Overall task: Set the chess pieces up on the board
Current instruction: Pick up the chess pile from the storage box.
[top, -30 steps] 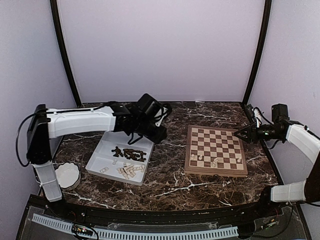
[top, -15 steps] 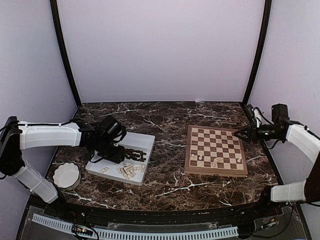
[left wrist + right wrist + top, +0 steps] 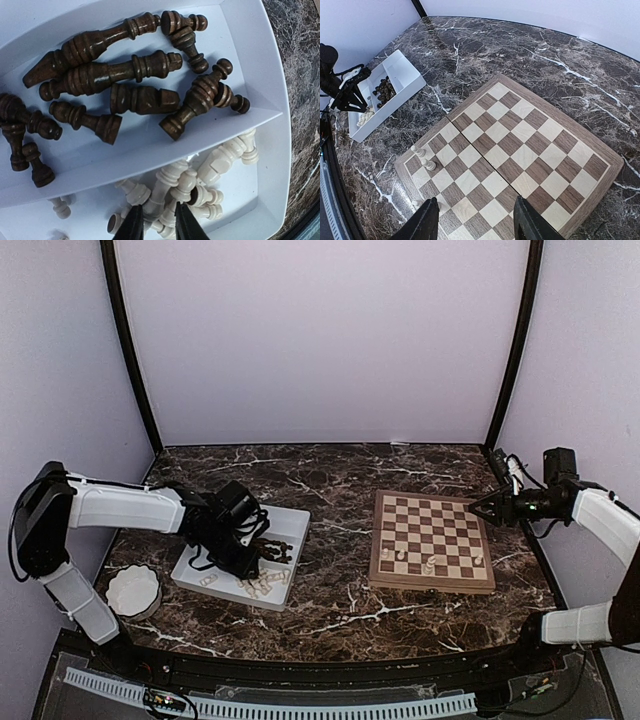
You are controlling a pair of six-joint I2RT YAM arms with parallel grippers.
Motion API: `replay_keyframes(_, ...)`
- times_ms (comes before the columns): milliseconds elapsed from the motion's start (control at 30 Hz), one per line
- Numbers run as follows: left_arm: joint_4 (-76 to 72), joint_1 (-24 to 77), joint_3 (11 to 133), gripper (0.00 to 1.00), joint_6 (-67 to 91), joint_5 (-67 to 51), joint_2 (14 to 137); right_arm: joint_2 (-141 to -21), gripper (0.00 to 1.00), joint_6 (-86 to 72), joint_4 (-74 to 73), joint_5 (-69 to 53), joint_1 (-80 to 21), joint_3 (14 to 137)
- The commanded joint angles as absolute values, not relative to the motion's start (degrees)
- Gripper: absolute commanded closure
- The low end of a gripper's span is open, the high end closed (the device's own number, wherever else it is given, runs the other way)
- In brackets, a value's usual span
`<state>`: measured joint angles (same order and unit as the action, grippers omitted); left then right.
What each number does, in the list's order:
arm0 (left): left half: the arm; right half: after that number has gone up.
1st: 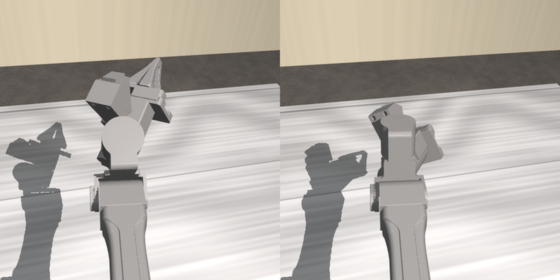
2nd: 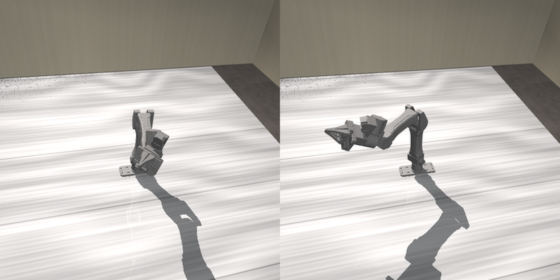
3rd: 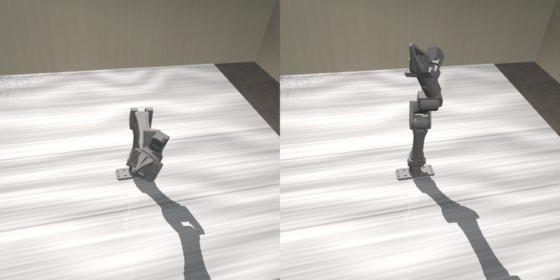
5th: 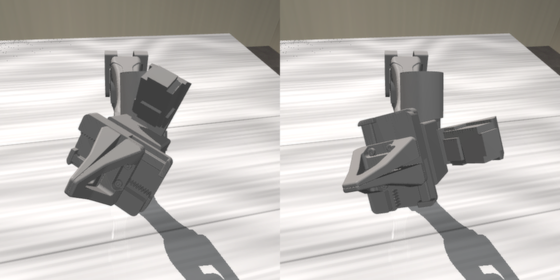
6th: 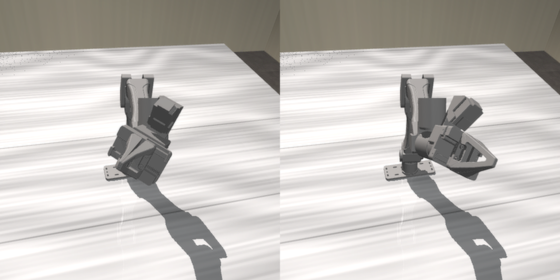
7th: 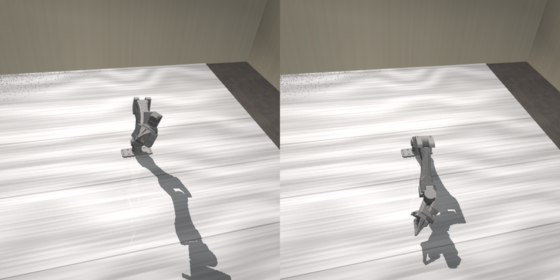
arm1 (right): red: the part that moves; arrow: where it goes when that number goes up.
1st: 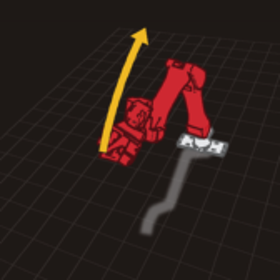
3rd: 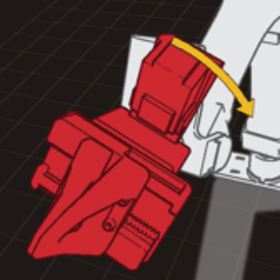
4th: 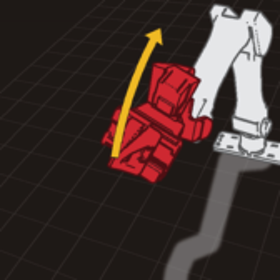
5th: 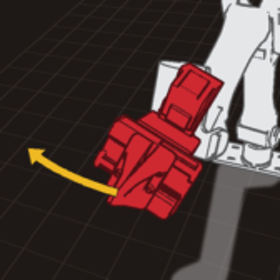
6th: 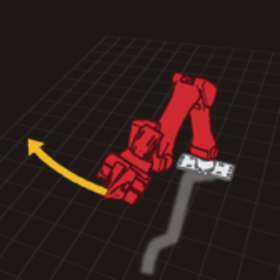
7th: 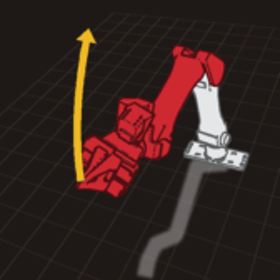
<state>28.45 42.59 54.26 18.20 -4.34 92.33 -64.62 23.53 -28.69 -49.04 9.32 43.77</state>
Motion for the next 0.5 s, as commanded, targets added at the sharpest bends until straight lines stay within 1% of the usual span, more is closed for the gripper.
replay_keyframes(0, 29.28, 42.27, 56.61, 0.74, 15.34, -4.98, 94.51, -64.48, 0.48, 23.89, -27.51, -48.70, 9.49, 43.33)
replay_keyframes(233, 30.31, 42.27, 58.65, 0.74, 13.52, -3.94, 98.00, -64.81, 0.48, 23.92, -27.45, -48.58, 9.49, 43.33)
replay_keyframes(467, 30.29, 42.28, 56.94, 0.70, 11.16, -6.94, 97.72, -65.24, 0.48, 23.95, -27.40, -48.67, 9.49, 43.33)
